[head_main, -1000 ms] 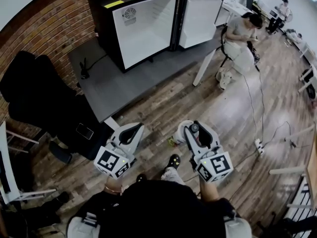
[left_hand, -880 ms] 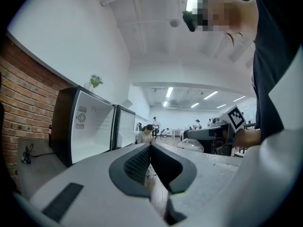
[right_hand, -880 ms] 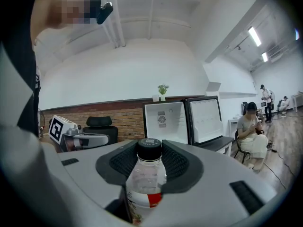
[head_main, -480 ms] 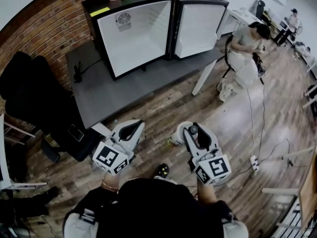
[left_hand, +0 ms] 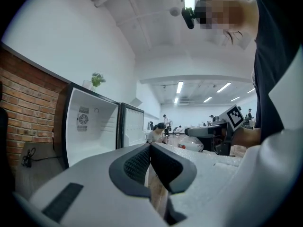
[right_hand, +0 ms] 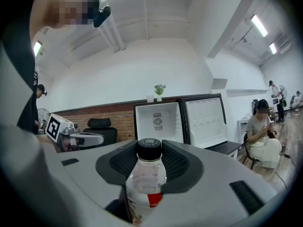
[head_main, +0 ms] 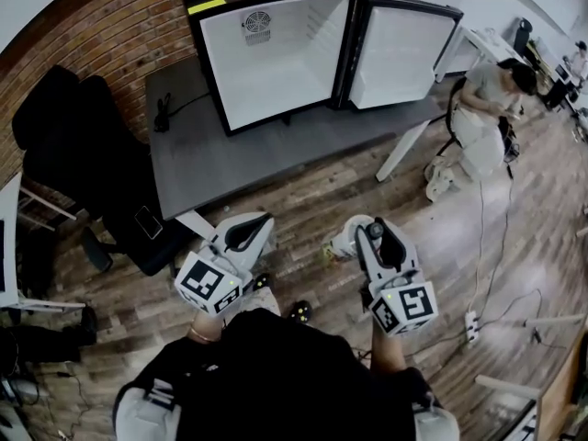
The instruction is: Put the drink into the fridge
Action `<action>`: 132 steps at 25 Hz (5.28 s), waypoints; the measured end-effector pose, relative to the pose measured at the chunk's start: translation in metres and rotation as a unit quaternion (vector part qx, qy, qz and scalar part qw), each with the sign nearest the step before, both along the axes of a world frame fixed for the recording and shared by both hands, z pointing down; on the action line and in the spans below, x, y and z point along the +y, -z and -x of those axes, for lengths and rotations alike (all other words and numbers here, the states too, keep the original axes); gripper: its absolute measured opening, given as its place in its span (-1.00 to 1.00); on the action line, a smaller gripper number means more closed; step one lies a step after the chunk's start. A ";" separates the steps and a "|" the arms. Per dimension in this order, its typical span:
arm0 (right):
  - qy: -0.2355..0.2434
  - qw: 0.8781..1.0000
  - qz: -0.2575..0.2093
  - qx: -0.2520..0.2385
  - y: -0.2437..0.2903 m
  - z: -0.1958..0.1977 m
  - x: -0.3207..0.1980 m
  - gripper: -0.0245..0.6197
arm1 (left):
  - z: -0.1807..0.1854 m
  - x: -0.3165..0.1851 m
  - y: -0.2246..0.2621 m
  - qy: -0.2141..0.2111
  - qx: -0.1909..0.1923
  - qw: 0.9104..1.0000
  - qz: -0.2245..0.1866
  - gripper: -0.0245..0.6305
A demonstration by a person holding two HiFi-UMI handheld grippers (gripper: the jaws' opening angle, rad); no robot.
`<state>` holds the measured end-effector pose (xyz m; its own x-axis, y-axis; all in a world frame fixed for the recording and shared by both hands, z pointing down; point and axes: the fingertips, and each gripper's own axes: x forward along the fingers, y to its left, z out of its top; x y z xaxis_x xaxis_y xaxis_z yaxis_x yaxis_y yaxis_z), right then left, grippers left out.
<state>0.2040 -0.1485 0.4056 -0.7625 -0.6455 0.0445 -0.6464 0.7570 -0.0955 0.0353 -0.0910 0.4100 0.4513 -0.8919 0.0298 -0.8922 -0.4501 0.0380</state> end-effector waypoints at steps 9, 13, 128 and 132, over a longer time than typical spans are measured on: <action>0.024 1.000 -0.012 0.002 0.006 0.032 -0.050 -0.46 | 0.029 -0.052 -0.005 0.021 0.012 1.000 -0.011 -0.93; 0.039 0.999 -0.018 0.010 0.011 0.052 -0.083 -0.46 | 0.044 -0.085 0.006 0.030 0.015 0.999 -0.031 -0.93; 0.304 0.953 -0.006 -0.013 -0.004 0.323 -0.380 -0.92 | 0.225 -0.288 -0.017 0.260 0.039 0.965 0.022 -0.93; 0.294 0.955 0.015 -0.014 -0.016 0.308 -0.373 -0.92 | 0.222 -0.298 -0.018 0.246 0.039 0.968 0.025 -0.93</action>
